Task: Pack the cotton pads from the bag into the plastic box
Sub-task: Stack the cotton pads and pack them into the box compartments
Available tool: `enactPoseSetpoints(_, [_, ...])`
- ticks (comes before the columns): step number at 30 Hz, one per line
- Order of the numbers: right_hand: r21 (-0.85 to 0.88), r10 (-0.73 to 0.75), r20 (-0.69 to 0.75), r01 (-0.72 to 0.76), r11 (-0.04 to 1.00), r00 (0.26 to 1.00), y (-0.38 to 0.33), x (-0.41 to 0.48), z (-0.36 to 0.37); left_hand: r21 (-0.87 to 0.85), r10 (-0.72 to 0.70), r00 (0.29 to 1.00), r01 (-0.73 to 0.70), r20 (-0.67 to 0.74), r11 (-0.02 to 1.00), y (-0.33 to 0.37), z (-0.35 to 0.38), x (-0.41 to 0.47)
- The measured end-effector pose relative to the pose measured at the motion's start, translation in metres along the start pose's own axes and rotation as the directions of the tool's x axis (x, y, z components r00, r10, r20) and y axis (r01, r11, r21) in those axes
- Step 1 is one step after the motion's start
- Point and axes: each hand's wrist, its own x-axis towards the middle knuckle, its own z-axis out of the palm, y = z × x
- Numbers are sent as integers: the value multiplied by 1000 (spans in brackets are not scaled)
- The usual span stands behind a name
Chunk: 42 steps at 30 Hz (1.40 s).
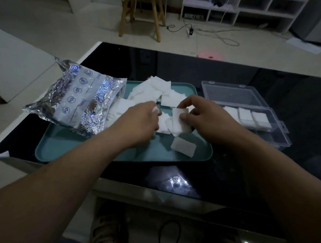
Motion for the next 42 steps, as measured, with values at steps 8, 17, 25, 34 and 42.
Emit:
enactPoseSetpoints(8, [207,-139,202,97,974,969,-2,-9,-10,-590,-168,840,491,516,641,27,0,-10])
enactPoseSetpoints(17, [203,-238,263,188,961,935,-2,-11,-14,-602,-29,747,558,664,571,23,2,-13])
enactPoseSetpoints(25, [1,-246,-23,246,969,969,1,-10,-2,-710,172,713,582,680,395,25,7,-13])
enactPoseSetpoints(34, [389,-96,-58,111,914,994,4,-5,-16,-772,-3,845,490,535,405,24,12,-10])
enactPoseSetpoints(42, [203,-15,-93,34,979,996,1,-12,8,-798,42,843,491,536,349,28,17,-11])
